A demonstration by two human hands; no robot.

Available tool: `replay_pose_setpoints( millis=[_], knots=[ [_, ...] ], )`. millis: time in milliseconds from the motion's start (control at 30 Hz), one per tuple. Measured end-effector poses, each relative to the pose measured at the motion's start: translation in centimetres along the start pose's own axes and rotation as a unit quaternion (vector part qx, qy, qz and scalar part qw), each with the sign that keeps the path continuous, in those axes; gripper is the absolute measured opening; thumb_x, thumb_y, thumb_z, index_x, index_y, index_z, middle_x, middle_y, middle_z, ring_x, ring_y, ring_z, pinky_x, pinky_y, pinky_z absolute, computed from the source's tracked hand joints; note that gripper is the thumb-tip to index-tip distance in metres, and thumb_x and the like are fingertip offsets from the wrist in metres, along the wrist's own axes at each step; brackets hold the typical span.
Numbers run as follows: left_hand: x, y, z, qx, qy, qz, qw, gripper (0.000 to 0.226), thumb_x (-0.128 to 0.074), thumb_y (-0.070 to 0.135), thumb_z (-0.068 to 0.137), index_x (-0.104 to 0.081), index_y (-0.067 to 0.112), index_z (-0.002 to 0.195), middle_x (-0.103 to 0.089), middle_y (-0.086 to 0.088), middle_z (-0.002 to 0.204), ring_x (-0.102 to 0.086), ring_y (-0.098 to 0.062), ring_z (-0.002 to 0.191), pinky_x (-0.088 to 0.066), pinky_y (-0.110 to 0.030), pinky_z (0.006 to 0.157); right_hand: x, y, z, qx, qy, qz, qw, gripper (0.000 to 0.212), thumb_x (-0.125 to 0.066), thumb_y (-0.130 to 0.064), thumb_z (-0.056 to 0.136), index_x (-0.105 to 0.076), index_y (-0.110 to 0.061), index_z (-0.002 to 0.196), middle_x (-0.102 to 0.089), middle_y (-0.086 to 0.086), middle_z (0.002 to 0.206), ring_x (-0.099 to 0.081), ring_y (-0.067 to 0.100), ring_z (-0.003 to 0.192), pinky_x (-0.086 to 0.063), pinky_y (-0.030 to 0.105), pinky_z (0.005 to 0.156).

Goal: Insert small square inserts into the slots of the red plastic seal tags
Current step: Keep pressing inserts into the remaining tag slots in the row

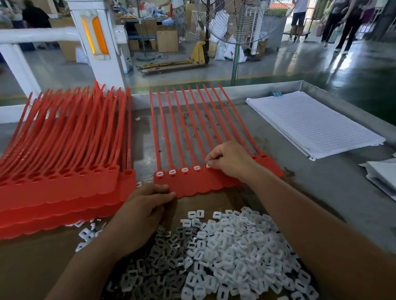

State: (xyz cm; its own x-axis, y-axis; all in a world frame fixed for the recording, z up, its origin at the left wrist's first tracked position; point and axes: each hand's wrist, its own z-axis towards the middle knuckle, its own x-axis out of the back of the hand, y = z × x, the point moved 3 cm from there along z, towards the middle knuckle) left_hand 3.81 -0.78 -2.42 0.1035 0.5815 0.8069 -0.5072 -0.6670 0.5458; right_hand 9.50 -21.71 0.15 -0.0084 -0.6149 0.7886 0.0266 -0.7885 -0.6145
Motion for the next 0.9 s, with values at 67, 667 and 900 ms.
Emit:
replay_pose_setpoints(
  millis=[67, 667, 900],
  knots=[
    [0.0, 0.0, 0.0, -0.002, 0.001, 0.002, 1.0, 0.037, -0.045, 0.003, 0.092, -0.057, 0.02, 0.123, -0.044, 0.009, 0.131, -0.033, -0.003, 0.123, -0.017, -0.005, 0.096, -0.1, -0.1, 0.1, 0.003, -0.008, -0.02, 1.0, 0.019, -0.062, -0.016, 0.086, -0.071, -0.011, 0.102, -0.067, 0.004, 0.109, -0.06, 0.016, 0.1, -0.047, 0.03, 0.088],
    [0.0, -0.2, -0.1, -0.011, 0.008, 0.009, 1.0, 0.038, -0.047, 0.004, 0.091, -0.057, 0.022, 0.122, -0.044, 0.01, 0.131, -0.034, -0.003, 0.121, -0.021, -0.011, 0.096, 0.3, -0.4, 1.9, -0.112, -0.029, 0.005, 0.993, 0.026, -0.068, -0.008, 0.075, -0.067, -0.009, 0.101, -0.065, 0.011, 0.11, -0.059, 0.027, 0.105, -0.049, 0.034, 0.089],
    [-0.1, -0.3, -0.1, -0.015, 0.005, 0.012, 1.0, 0.036, -0.046, 0.005, 0.091, -0.058, 0.021, 0.122, -0.045, 0.008, 0.131, -0.035, -0.003, 0.12, -0.02, 0.0, 0.09, 0.2, -0.6, 2.0, -0.109, -0.05, -0.066, 0.991, 0.03, -0.07, -0.02, 0.079, -0.065, -0.01, 0.107, -0.061, 0.007, 0.114, -0.057, 0.024, 0.105, -0.047, 0.036, 0.093]
  ],
)
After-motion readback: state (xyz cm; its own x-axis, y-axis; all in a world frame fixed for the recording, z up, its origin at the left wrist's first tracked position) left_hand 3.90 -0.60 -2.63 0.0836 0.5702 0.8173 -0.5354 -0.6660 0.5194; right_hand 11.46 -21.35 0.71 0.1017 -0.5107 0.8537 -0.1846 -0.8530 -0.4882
